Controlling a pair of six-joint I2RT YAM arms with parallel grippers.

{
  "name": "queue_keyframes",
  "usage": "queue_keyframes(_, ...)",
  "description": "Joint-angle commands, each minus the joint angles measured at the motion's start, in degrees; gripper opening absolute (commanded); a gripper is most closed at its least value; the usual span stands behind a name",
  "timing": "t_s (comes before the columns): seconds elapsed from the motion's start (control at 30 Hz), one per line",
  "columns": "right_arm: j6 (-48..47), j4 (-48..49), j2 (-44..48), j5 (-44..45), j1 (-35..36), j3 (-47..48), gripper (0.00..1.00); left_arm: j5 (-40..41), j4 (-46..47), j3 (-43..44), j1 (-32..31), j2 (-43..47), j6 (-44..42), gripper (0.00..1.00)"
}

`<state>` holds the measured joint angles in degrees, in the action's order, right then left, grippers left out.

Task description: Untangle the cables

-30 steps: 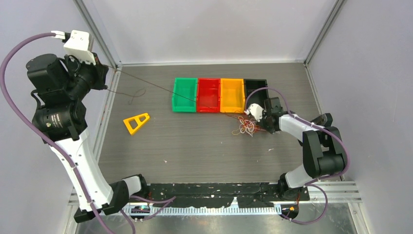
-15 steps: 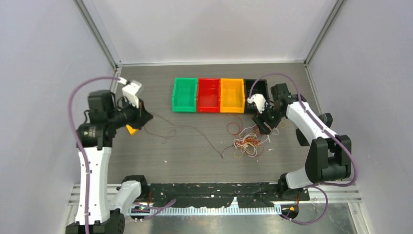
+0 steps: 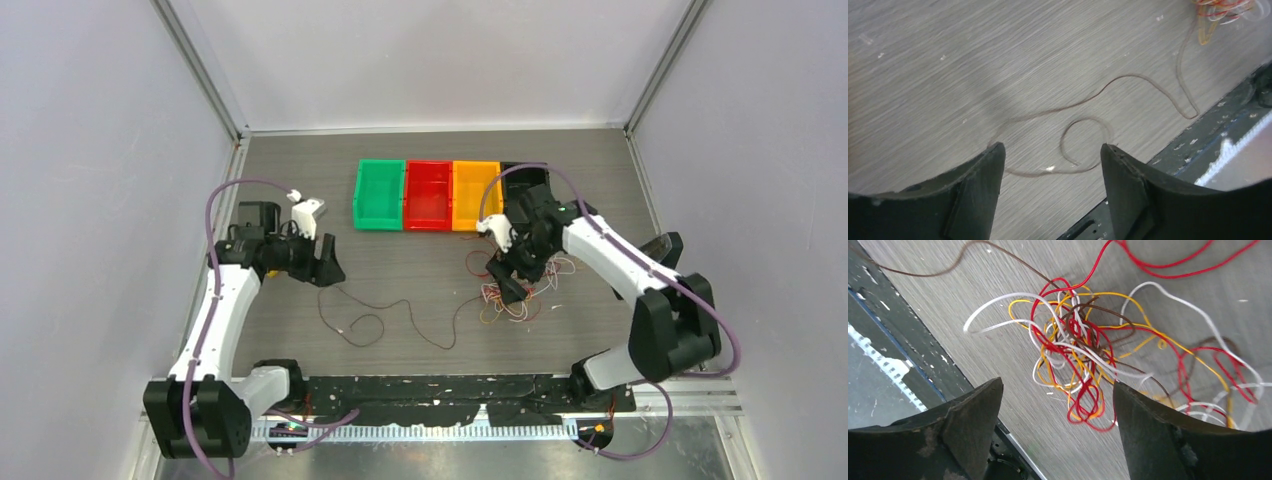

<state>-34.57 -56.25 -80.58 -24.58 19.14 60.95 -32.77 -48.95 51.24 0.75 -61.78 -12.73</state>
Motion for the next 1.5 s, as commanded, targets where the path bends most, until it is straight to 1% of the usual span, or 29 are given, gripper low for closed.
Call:
queue_keyframes(0.0, 4.4, 4.5, -7.0, 2.3, 1.8, -2.7, 0.82, -13.1, 11.2, -0.3, -3.5, 6.0, 5.8, 0.84)
queue_keyframes(0.03, 4.8, 4.7, -7.9, 1.9, 1.8, -2.7, 0.71, -13.5, 15.9, -1.7, -6.1, 7.7, 9.7, 0.94)
queue_keyframes(0.07, 4.9, 4.7, -9.4, 1.5, 1.8, -2.5, 0.65, -13.3, 20.1, -3.1, -9.2, 9.0, 13.4, 0.99)
queue_keyframes(0.1, 5.2, 4.6, -9.8, 0.2, 1.8, -1.7, 0.50, -12.9, 23.7, -4.7, -13.8, 9.6, 17.3, 1.00)
queue_keyframes(0.13, 5.5, 4.6, -10.0, -0.7, 1.8, -1.3, 0.34, -11.7, 27.0, -6.0, -17.1, 9.6, 20.6, 1.00)
queue_keyframes(0.17, 6.3, 4.7, -9.8, -3.2, 1.9, -0.4, 0.27, -10.8, 29.6, -7.1, -20.2, 9.0, 23.4, 1.00)
queue_keyframes(0.2, 6.8, 4.9, -9.2, -4.6, 1.9, 0.1, 0.13, -9.7, 32.1, -7.9, -23.0, 8.0, 25.6, 1.00)
queue_keyframes(0.27, 8.4, 5.1, -8.0, -8.5, 2.5, 1.7, 0.07, -7.0, 36.0, -8.5, -28.2, 5.3, 28.5, 0.99)
queue_keyframes(0.37, 11.8, 6.2, -5.3, -12.5, 4.6, 3.2, 0.06, -4.8, 41.4, -7.6, -33.1, 0.0, 32.4, 0.98)
queue_keyframes(0.47, 14.5, 7.4, -3.1, -13.2, 7.4, 3.3, 0.06, -4.4, 42.6, -5.1, -36.6, -4.7, 33.8, 0.98)
queue_keyframes(0.53, 15.3, 7.8, -2.2, -12.7, 9.0, 3.5, 0.06, -4.7, 44.1, -3.3, -37.6, -8.1, 34.9, 0.98)
queue_keyframes(0.7, 16.1, 7.6, -3.2, -11.6, 11.4, 4.1, 0.06, -5.1, 49.3, -0.8, -38.0, -13.6, 37.8, 1.00)
queue_keyframes(0.8, 16.3, 8.0, -4.3, -11.4, 12.6, 4.4, 0.06, -5.0, 51.3, 0.8, -38.8, -17.4, 40.1, 0.95)
queue_keyframes(0.87, 16.4, 7.9, -4.8, -11.1, 12.9, 4.9, 0.06, -5.8, 52.7, 1.7, -38.9, -19.7, 41.6, 0.86)
queue_keyframes(0.93, 16.3, 7.6, -4.8, -10.8, 13.0, 5.6, 0.06, -5.2, 51.0, 3.0, -39.1, -21.8, 41.7, 0.71)
queue_keyframes(1.0, 16.4, 7.5, -4.6, -10.8, 12.9, 6.1, 0.06, -4.8, 48.1, 4.2, -39.1, -23.5, 41.2, 0.59)
queue_keyframes(1.03, 16.5, 7.5, -4.5, -10.7, 12.9, 6.1, 0.06, -5.3, 47.1, 4.5, -39.1, -23.8, 41.3, 0.54)
queue_keyframes(1.13, 16.5, 7.7, -4.1, -9.9, 13.0, 5.8, 0.05, -7.4, 48.4, 3.4, -39.0, -23.0, 42.8, 0.37)
queue_keyframes(1.2, 16.3, 7.9, -4.3, -8.7, 13.0, 5.4, 0.06, -8.7, 50.6, 2.0, -39.0, -21.7, 43.6, 0.17)
queue_keyframes(1.23, 16.2, 8.0, -4.5, -8.4, 12.9, 5.0, 0.05, -9.5, 51.5, 1.4, -39.0, -20.9, 43.9, 0.03)
queue_keyframes(1.27, 16.2, 8.3, -4.6, -7.3, 12.9, 4.8, 0.06, -10.5, 51.7, 1.2, -38.9, -19.5, 43.9, 0.00)
queue_keyframes(1.37, 15.1, 9.1, -5.1, -3.4, 11.8, 2.3, 0.06, -15.2, 51.4, 2.1, -38.2, -14.9, 44.5, 0.00)
queue_keyframes(1.43, 13.2, 10.0, -5.6, -1.2, 9.2, -0.2, 0.06, -18.9, 50.3, 3.1, -36.8, -10.6, 45.4, 0.00)
queue_keyframes(1.47, 12.6, 10.4, -5.8, -0.3, 6.5, -1.5, 0.06, -20.1, 49.4, 3.7, -35.6, -8.3, 46.0, 0.00)
